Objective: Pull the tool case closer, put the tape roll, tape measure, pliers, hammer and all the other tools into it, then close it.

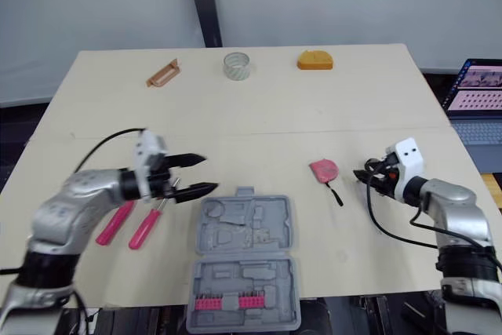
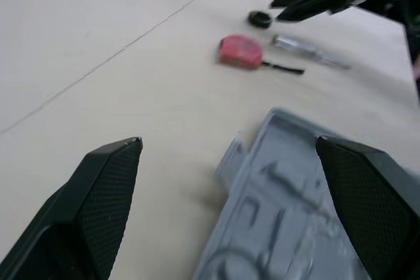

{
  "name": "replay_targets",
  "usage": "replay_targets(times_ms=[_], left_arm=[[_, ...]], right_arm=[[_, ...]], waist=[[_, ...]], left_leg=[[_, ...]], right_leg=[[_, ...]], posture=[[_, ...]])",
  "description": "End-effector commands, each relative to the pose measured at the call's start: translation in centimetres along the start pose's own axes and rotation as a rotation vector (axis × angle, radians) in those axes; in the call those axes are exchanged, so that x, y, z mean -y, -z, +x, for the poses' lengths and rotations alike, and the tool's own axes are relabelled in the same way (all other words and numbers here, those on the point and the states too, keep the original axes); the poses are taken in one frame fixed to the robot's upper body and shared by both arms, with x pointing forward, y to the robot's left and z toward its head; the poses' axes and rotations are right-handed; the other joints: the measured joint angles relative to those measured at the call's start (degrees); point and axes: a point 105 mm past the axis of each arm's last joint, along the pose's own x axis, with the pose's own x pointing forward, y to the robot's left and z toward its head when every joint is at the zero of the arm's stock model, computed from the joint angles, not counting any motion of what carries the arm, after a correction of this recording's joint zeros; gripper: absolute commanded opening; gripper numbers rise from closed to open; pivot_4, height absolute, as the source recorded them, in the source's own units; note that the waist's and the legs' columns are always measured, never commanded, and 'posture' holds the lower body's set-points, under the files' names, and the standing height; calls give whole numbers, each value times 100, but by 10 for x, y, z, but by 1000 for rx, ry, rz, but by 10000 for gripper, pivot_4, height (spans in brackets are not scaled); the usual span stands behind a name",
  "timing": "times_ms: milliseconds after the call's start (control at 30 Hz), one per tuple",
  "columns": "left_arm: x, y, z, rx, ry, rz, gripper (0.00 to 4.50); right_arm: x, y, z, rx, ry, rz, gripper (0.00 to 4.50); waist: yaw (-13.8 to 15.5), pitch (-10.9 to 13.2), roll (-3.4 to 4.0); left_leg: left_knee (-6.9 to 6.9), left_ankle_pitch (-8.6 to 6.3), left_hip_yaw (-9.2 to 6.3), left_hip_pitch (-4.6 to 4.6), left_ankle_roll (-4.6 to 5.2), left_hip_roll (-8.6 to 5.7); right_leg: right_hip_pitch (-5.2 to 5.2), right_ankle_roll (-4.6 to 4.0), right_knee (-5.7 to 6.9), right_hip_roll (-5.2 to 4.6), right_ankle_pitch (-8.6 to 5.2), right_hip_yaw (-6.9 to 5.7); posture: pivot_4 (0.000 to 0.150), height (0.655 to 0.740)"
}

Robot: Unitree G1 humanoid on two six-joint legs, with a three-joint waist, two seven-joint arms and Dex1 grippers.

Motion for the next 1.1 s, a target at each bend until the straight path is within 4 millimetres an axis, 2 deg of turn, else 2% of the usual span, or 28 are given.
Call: replay_targets(times_ms=[33, 167, 267, 333, 600, 1100], left_arm=[[15, -8, 26, 24, 83, 76, 45000], [23, -3, 50, 30, 116, 140, 45000], [26, -11, 62, 78, 121, 140, 45000], [28, -12, 66, 88, 127, 146, 45000], [34, -12, 73, 96, 138, 167, 45000], [40, -9, 77, 92, 151, 175, 45000]], right_arm=[[9, -9, 1, 22, 75, -28, 28227], [15, -6, 5, 7, 129, -20, 28227], [19, -7, 4, 16, 153, -17, 20004], [21, -6, 4, 13, 164, -14, 10245], [25, 0, 6, -4, 187, -2, 10245], [33, 9, 12, -35, 230, 29, 10245]], waist=[[-1, 0, 0], [-27, 0, 0], [-11, 0, 0], [6, 0, 0], [5, -1, 1], [3, -1, 2]], left_leg=[[-1, 0, 0, 0, 1, 0], [-11, 0, 1, 3, 1, 2], [0, 0, 1, -1, 3, 1], [14, -2, -2, -14, 6, 2], [59, -10, -10, -53, 20, 2], [63, -10, -13, -57, 21, 2]], right_leg=[[0, 0, 0, 0, 0, 0], [-1, 0, -2, 3, 0, -2], [-1, 0, -2, 3, 0, -1], [-3, 0, -2, 3, 0, -3], [-9, 4, -2, 3, 2, -12], [-9, 5, -3, 3, 2, -12]], posture=[[1500, 7400], [1500, 7400], [1500, 7400], [1500, 7400], [1500, 7400], [1500, 7400]])
